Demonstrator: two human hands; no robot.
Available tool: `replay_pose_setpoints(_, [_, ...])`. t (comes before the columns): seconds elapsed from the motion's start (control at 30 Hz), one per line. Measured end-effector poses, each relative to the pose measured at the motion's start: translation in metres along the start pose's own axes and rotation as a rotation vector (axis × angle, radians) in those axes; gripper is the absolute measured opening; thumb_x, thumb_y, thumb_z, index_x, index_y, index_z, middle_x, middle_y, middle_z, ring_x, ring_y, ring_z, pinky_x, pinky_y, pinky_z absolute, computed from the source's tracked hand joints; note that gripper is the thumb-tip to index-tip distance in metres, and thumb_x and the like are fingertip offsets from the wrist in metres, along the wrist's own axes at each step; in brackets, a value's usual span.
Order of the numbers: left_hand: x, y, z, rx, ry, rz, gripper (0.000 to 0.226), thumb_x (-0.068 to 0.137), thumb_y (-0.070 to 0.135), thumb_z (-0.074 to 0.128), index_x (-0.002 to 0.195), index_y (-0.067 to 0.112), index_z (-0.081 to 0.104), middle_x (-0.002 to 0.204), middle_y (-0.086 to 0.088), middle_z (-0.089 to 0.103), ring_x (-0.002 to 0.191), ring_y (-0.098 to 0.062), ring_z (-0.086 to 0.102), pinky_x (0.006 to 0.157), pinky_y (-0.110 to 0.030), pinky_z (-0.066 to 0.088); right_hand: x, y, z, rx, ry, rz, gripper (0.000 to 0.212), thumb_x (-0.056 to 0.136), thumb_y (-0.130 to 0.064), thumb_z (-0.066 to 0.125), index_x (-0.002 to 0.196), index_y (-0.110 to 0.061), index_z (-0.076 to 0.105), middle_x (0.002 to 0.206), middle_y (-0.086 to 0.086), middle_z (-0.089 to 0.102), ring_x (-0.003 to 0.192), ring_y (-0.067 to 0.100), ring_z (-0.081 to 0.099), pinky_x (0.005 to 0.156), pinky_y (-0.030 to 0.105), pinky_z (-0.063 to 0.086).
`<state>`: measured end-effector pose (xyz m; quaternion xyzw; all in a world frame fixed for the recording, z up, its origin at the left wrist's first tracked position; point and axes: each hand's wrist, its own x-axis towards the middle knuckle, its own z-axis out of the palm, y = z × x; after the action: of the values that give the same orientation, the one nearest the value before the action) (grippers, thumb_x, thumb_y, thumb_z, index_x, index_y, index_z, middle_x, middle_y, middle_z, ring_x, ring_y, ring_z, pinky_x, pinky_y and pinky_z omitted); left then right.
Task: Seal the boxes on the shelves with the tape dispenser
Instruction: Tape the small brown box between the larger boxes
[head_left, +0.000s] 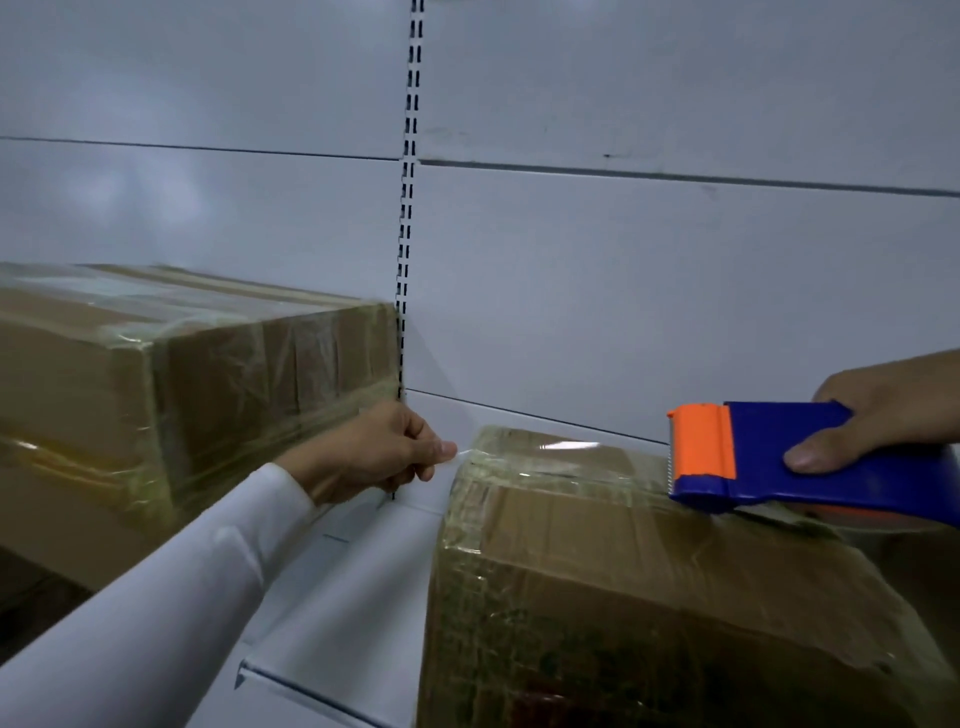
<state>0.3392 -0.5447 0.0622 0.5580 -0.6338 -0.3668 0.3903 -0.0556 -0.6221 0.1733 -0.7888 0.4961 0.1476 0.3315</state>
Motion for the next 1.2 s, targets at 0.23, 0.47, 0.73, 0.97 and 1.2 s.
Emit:
replay_pose_setpoints(0.23, [0.001, -0.001, -0.004, -0.107, 0.003, 0.028, 0.035, 0.090, 0.017, 0.062, 0.060, 0.003, 0.051, 0.049, -0.006, 0.044, 0.039, -0.011, 0.033, 0.039, -0.018, 0.026, 0.009, 0.016, 0.002, 0.028, 0.003, -0.033, 0.054, 0.085, -0.064, 0.066, 0.118, -0.022, 0.070, 0.112, 0.008, 0.074, 0.102, 0.029, 0.072, 0.084, 0.032, 0.056])
replay_pose_setpoints(0.47, [-0.005, -0.015, 0.005, -0.111, -0.075, -0.072, 0.035, 0.087, 0.023, 0.064, 0.059, 0.005, 0.053, 0.045, -0.004, 0.044, 0.039, -0.012, 0.037, 0.040, -0.019, 0.030, -0.005, 0.022, 0.011, 0.042, 0.055, -0.049, 0.058, 0.077, -0.068, 0.072, 0.111, -0.021, 0.073, 0.107, 0.008, 0.076, 0.096, 0.029, 0.073, 0.079, 0.030, 0.056])
replay_pose_setpoints(0.73, [-0.008, -0.027, 0.019, -0.137, -0.008, -0.225, 0.034, 0.087, 0.027, 0.068, 0.113, 0.020, 0.049, 0.094, -0.013, 0.067, 0.062, -0.017, 0.066, 0.048, -0.027, 0.051, -0.019, 0.030, 0.023, 0.037, 0.204, -0.047, 0.065, 0.068, -0.071, 0.076, 0.105, -0.018, 0.075, 0.101, 0.011, 0.076, 0.091, 0.034, 0.073, 0.079, 0.037, 0.057])
replay_pose_setpoints(0.97, [-0.011, -0.006, 0.022, 0.316, 0.148, 0.165, 0.021, 0.085, 0.021, 0.068, 0.101, 0.017, 0.054, 0.077, -0.004, 0.069, 0.057, -0.010, 0.064, 0.056, -0.028, 0.055, -0.022, 0.025, 0.026, 0.020, 0.240, -0.040, 0.066, 0.068, -0.072, 0.076, 0.105, -0.017, 0.075, 0.101, 0.012, 0.076, 0.092, 0.036, 0.073, 0.088, 0.048, 0.056])
replay_pose_setpoints(1.2, [-0.020, 0.038, 0.006, 0.557, 0.154, 0.283, 0.021, 0.084, 0.022, 0.070, 0.105, 0.021, 0.063, 0.087, 0.005, 0.070, 0.076, -0.009, 0.068, 0.076, -0.034, 0.057, -0.027, 0.019, 0.033, 0.026, 0.277, -0.056, 0.065, 0.062, -0.076, 0.077, 0.097, -0.021, 0.077, 0.095, 0.009, 0.078, 0.085, 0.031, 0.075, 0.072, 0.031, 0.057])
